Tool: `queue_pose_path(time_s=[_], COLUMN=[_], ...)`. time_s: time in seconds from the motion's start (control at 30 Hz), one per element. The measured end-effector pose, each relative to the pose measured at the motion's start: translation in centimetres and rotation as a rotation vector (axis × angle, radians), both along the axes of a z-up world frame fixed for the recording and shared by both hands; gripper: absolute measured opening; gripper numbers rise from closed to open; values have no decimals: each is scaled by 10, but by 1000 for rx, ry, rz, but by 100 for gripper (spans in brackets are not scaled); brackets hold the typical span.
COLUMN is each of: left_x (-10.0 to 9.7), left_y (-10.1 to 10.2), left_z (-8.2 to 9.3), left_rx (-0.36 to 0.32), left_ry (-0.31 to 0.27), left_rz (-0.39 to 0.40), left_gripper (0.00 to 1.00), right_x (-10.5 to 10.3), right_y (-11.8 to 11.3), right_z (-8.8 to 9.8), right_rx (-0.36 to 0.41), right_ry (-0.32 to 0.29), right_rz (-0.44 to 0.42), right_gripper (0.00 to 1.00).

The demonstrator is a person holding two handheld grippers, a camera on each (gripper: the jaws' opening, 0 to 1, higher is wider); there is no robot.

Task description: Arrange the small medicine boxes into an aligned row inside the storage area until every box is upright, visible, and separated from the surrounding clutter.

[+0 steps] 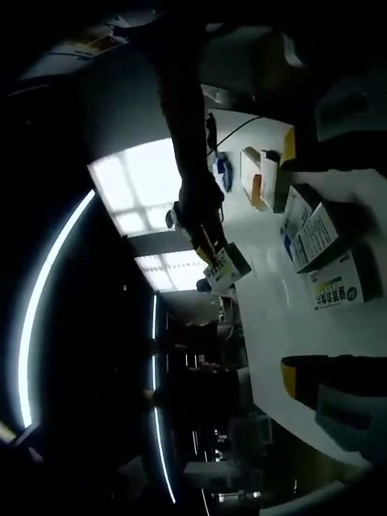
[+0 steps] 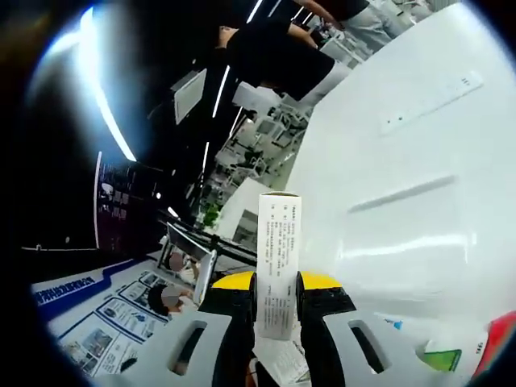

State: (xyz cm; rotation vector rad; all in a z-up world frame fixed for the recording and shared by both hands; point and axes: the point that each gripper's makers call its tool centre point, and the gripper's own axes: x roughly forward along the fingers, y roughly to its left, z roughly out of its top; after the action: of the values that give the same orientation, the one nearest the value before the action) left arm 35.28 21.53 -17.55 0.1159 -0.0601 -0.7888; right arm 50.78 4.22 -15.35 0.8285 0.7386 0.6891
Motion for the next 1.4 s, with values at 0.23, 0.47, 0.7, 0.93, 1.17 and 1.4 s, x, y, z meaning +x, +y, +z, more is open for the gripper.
queue_pose_path(time_s=[0.23, 0.47, 0.7, 0.93, 1.17, 1.4], left_x=[-1, -1, 0, -1, -2, -2], left_y=[2, 5, 4, 0, -1, -1], left_z=[-2, -3, -8, -12, -9, -11], left_rx=[1, -5, -16, -7, -6, -7], left_ry=[1, 1, 9, 9, 2, 6], left_rz=[5, 9, 5, 2, -3, -2], left_gripper=[94, 94, 94, 94, 94, 94], right_x=[25, 33, 49, 62, 63, 57], right_y=[-6, -1, 3, 8, 12, 21], right_z=[-14, -18, -26, -25, -34, -45], right_rx=[-9, -29, -80, -86, -178, -245], right_ry=[16, 24, 31, 37, 44, 66], right_rz=[-55, -69, -77, -100, -85, -67], right_gripper=[17, 17, 17, 17, 17, 17])
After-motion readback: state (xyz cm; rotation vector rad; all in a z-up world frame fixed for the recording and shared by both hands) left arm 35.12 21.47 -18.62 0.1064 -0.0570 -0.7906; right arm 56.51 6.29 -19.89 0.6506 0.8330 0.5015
